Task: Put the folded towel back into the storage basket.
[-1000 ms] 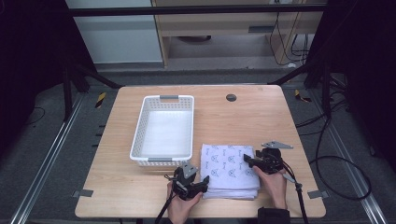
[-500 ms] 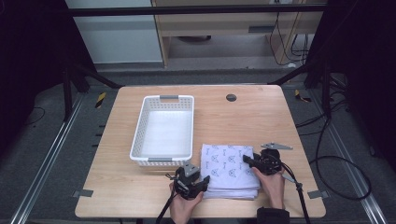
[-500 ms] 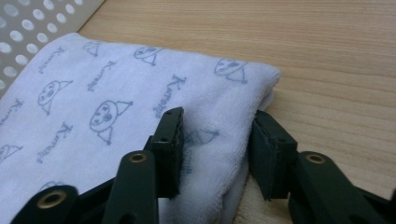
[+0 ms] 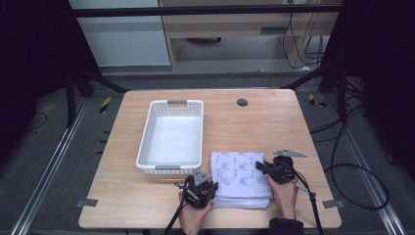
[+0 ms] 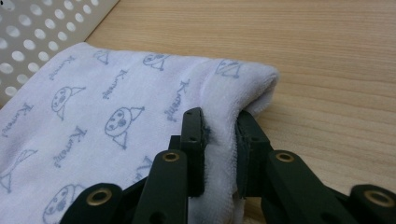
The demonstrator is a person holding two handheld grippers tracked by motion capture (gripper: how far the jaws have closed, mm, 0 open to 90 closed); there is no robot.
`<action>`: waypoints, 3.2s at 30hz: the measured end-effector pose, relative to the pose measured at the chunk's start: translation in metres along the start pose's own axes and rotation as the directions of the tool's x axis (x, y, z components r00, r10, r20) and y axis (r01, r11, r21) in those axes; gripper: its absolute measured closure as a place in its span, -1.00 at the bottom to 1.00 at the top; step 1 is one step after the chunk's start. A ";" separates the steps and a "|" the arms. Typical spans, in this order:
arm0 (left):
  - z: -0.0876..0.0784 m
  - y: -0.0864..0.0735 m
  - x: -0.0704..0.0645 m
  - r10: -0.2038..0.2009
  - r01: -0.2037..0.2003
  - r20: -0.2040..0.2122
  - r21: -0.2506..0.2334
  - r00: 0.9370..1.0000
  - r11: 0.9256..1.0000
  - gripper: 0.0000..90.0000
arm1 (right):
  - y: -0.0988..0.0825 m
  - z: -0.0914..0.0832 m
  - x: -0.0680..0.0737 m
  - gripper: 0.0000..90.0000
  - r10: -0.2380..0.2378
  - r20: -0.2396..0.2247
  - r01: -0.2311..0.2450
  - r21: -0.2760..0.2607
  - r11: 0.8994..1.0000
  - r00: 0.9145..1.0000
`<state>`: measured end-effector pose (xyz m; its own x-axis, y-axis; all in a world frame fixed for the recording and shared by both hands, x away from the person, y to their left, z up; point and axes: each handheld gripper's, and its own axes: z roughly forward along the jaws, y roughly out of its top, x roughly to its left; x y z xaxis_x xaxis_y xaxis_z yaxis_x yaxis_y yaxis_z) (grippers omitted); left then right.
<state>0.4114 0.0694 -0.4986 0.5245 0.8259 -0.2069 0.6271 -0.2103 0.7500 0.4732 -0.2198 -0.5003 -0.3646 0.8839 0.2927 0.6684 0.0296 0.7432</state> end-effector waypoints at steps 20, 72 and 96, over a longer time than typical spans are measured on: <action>0.000 0.010 -0.001 0.021 -0.021 0.009 0.028 1.000 0.999 -0.20 | -0.003 0.002 0.001 0.69 -0.049 0.015 0.049 0.002 0.999 0.999; -0.050 0.051 -0.026 0.163 -0.162 -0.002 -0.139 0.987 0.977 0.63 | 0.028 -0.056 0.035 0.73 -0.071 -0.027 0.061 -0.275 0.959 0.997; -0.100 0.098 -0.013 0.202 -0.218 -0.090 -0.237 0.975 0.947 0.63 | 0.077 -0.071 0.081 0.73 -0.105 0.013 0.100 -0.436 0.894 0.994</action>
<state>0.4086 0.0900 -0.3596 0.5865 0.8099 0.0066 0.3429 -0.2557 0.9039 0.4489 -0.1791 -0.3768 -0.4242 0.8821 0.2050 0.2782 -0.0885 0.9564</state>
